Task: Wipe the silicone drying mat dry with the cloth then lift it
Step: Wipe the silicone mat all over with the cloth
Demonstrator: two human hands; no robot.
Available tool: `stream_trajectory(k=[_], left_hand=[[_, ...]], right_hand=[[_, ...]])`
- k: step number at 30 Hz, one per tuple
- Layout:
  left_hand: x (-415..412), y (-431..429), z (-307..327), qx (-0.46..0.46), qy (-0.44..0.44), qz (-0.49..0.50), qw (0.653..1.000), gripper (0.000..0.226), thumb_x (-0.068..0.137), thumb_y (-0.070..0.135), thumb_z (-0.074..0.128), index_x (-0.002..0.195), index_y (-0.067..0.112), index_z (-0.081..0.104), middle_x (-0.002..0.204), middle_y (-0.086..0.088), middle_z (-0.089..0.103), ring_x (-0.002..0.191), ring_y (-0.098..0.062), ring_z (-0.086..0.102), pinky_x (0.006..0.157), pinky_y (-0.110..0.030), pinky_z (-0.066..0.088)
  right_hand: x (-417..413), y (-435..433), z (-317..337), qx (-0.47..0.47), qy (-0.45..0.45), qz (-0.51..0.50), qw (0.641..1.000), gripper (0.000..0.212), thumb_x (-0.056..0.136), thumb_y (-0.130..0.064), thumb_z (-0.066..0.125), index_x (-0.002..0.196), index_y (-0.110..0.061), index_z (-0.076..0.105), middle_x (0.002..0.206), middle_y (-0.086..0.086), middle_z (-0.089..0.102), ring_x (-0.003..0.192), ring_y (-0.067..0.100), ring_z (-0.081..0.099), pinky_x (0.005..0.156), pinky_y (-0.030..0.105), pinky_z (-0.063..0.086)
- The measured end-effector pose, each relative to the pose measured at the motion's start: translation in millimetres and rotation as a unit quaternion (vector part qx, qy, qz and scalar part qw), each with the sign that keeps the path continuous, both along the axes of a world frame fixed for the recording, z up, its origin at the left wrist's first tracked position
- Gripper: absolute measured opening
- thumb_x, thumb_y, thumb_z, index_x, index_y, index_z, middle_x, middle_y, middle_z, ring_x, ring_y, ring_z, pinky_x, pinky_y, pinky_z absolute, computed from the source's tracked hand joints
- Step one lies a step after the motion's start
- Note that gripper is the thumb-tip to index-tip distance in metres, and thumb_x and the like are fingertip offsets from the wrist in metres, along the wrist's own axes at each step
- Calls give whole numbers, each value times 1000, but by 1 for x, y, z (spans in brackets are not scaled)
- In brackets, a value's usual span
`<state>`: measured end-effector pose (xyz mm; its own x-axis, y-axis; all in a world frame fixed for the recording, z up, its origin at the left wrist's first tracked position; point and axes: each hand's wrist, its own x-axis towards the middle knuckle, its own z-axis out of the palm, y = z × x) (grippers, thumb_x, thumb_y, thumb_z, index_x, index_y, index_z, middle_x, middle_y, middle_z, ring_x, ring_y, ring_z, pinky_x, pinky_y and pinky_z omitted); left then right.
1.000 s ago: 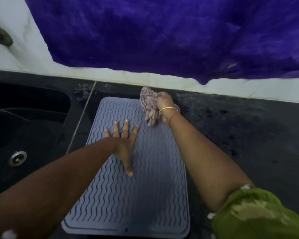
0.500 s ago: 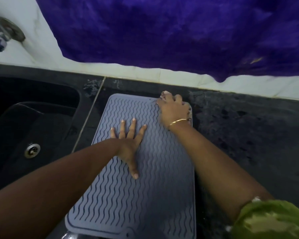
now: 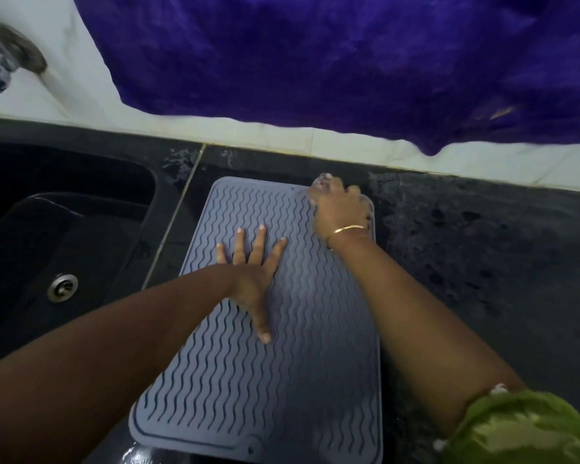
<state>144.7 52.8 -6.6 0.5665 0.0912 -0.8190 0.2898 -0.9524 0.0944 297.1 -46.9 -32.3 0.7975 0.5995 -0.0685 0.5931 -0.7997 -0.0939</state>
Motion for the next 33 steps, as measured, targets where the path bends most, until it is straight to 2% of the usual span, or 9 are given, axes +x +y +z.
stream_trajectory(k=[3,7,11,15,18,21,27,29,33], left_hand=[[-1,1,0,-7,-3,3,1000,161,41,57,87,122,35,-51,114,-1,-66,104,-32,-59,95,-64,-28],[-1,1,-4,2,-4,0,1000,163,38,58,87,122,35,-51,115,-3,-67,105,-34,-59,97,-65,-27],[-1,0,-6,4,-10,1,1000,163,38,58,87,119,35,-52,112,-3,-68,104,-35,-59,94,-64,-28],[1,0,-5,10,-1,-5,1000,162,39,58,87,119,35,-53,115,-3,-67,107,-35,-58,94,-63,-27],[2,1,-2,7,10,-12,1000,161,41,60,85,120,34,-52,119,-5,-65,108,-35,-57,96,-64,-24],[2,1,-1,4,8,-15,1000,160,42,60,85,121,35,-51,124,-6,-63,109,-35,-55,97,-64,-23],[0,3,-6,11,-11,-18,1000,160,39,63,84,122,36,-51,124,-4,-63,108,-32,-55,98,-64,-23],[0,2,-7,19,-14,-18,1000,161,39,63,84,122,35,-51,124,-4,-63,110,-33,-55,98,-64,-22],[-1,0,-4,25,-12,-15,999,160,40,64,83,123,33,-50,127,-7,-61,117,-37,-51,100,-64,-19]], right_hand=[[-2,-21,8,6,64,-52,997,59,81,-16,57,133,-34,40,151,14,21,125,47,34,98,59,37],[-76,-46,6,-43,54,14,997,57,86,-17,52,138,-30,33,156,14,8,128,50,27,96,65,38],[-135,-85,-2,-15,51,73,996,50,88,-24,49,136,-32,36,149,14,23,119,43,35,89,60,46],[-81,-74,1,57,14,94,994,42,87,-17,47,127,-30,49,134,11,43,111,38,44,83,46,49],[-15,-33,-1,38,-25,65,997,35,87,-9,48,119,-22,54,125,13,46,107,40,48,84,46,47],[20,-7,2,17,-15,50,999,41,83,-6,54,120,-24,54,126,14,45,107,41,47,83,50,48],[-47,-49,0,-16,17,144,989,50,84,-14,56,130,-32,47,148,8,31,127,42,35,100,57,37],[-99,-78,1,11,30,166,986,44,83,-20,59,125,-32,52,148,9,35,123,44,38,94,59,38],[-150,-110,3,64,15,208,976,33,70,-20,72,102,-29,70,119,11,63,92,42,60,67,51,51]])
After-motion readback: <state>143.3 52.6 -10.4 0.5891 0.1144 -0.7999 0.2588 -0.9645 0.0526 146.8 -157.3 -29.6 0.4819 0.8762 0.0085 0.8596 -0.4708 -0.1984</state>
